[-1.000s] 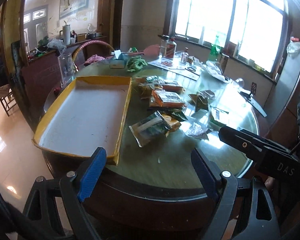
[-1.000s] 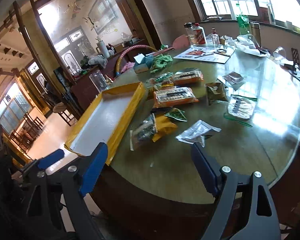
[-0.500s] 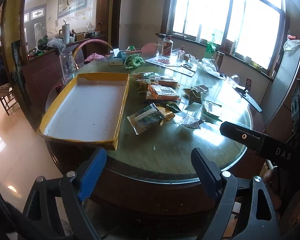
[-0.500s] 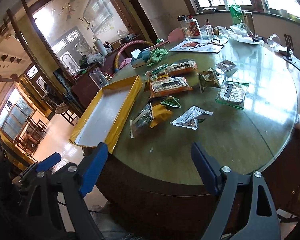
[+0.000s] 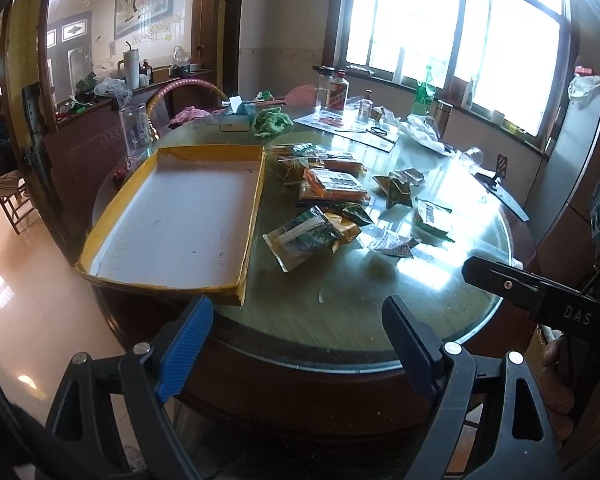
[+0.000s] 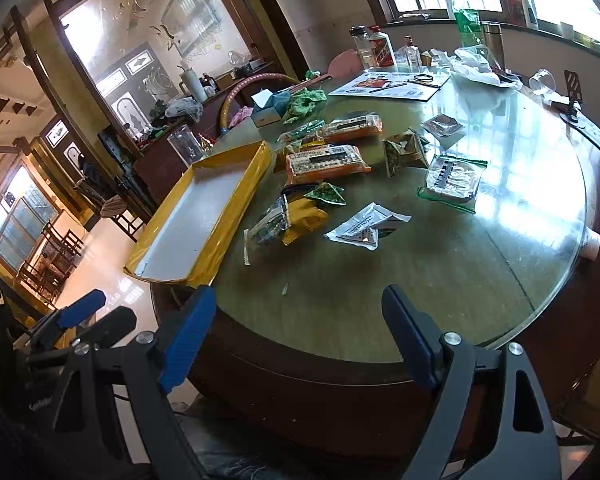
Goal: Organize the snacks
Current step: 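Move both tools over the table toward the scattered snack packets, then grasp the blue-green leaf-print packet with the left tool while the right tool grasps the white sachet, then carry the leaf-print packet with the left tool while the right tool carries the sachet into the tray, then open both tools, releasing the packets in the tray, and withdraw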
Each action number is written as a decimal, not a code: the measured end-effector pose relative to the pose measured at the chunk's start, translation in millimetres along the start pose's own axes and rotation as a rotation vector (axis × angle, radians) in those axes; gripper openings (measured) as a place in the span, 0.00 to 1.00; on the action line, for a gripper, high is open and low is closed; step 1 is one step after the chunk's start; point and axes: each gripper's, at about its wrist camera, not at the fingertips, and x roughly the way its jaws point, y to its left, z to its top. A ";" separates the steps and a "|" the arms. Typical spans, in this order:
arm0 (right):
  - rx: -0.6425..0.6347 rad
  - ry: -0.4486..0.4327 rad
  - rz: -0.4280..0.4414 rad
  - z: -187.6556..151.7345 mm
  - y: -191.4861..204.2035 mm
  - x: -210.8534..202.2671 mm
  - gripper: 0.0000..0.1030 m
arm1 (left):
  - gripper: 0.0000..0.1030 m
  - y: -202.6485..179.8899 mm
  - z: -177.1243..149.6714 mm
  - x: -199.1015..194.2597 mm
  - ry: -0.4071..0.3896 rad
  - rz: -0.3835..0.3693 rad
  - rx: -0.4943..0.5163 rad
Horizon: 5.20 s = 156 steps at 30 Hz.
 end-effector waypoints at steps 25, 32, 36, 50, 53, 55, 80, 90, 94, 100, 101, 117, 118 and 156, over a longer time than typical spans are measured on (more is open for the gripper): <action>0.284 0.238 -0.047 42.7 -81.7 137.9 0.57 | 0.83 22.9 41.6 95.0 0.146 -0.090 0.045; 0.306 0.264 -0.080 54.0 -81.7 155.6 0.25 | 0.83 16.6 70.8 132.5 0.232 -0.184 0.116; 0.280 0.261 -0.089 50.9 -81.6 151.1 0.23 | 0.83 6.3 79.0 155.1 0.288 -0.215 0.174; 0.255 0.250 -0.060 46.6 -90.3 143.9 0.23 | 0.84 -3.6 77.7 201.1 0.511 -0.373 0.211; 0.250 0.248 -0.049 44.6 -91.0 142.3 0.23 | 0.84 -1.9 65.3 184.9 0.536 -0.458 0.155; 0.237 0.248 -0.051 43.9 -90.2 141.1 0.23 | 0.84 -5.2 59.5 178.0 0.541 -0.450 0.159; 0.188 0.247 -0.058 42.7 -87.8 140.2 0.23 | 0.85 -24.5 35.9 179.0 0.532 -0.303 0.317; 0.163 0.242 -0.063 41.8 -85.6 140.8 0.23 | 0.55 -32.9 19.1 169.9 0.403 -0.113 0.324; 0.134 0.236 -0.083 41.7 -79.5 140.3 0.21 | 0.51 -34.3 16.9 149.6 0.333 -0.116 0.299; 0.105 0.185 -0.074 40.6 -60.8 124.2 0.20 | 0.49 -19.4 26.4 122.3 0.287 -0.179 0.166; 0.098 0.170 -0.062 41.3 -54.9 118.7 0.20 | 0.49 -10.8 30.2 114.1 0.275 -0.182 0.135; -0.176 0.179 0.182 56.0 112.1 140.8 0.20 | 0.49 154.1 71.3 72.9 0.155 0.036 -0.222; -0.187 0.197 0.189 55.8 121.9 150.6 0.20 | 0.49 159.3 71.2 78.4 0.164 0.055 -0.224; -0.164 0.193 0.204 53.5 121.0 172.5 0.77 | 0.82 172.7 50.2 104.4 0.162 0.031 -0.264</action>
